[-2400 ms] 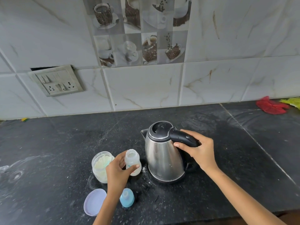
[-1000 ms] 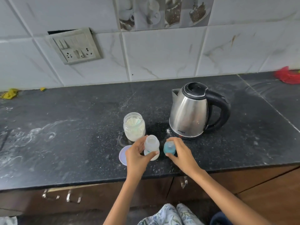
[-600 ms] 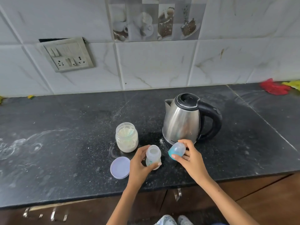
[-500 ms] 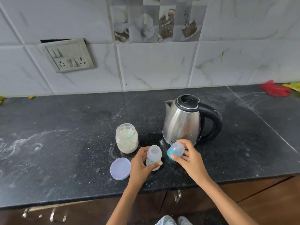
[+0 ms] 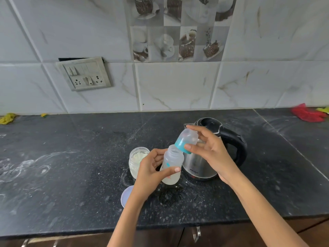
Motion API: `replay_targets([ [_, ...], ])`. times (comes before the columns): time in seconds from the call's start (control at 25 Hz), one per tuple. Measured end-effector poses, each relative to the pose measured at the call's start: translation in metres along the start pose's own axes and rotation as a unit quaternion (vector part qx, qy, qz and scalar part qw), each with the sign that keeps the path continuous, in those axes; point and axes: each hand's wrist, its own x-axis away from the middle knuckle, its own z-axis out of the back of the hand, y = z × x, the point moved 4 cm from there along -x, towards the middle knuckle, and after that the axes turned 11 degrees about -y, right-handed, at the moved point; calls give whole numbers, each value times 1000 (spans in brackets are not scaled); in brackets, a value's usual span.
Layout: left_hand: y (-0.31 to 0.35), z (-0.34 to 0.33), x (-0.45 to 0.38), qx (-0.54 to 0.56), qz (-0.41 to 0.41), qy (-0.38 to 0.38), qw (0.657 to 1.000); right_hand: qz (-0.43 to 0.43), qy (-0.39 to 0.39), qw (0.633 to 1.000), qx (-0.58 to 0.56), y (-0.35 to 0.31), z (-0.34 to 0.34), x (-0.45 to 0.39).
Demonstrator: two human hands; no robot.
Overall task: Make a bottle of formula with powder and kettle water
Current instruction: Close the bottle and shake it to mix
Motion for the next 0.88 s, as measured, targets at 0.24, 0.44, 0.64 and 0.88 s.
replay_targets([
  [0.24, 16, -7, 2, -22, -17, 36, 999, -9, -101, 995, 13, -9, -11, -11],
  [0.44, 17, -14, 8, -60, -14, 83, 995, 17, -31, 976, 213, -16, -18, -8],
  [0.64, 19, -12, 10, -45, -17, 81, 996, -30, -43, 996, 68, -14, -13, -11],
  [0.88, 31, -11, 15, -22, -25, 99, 995, -13, -55, 998, 17, -30, -3, -12],
])
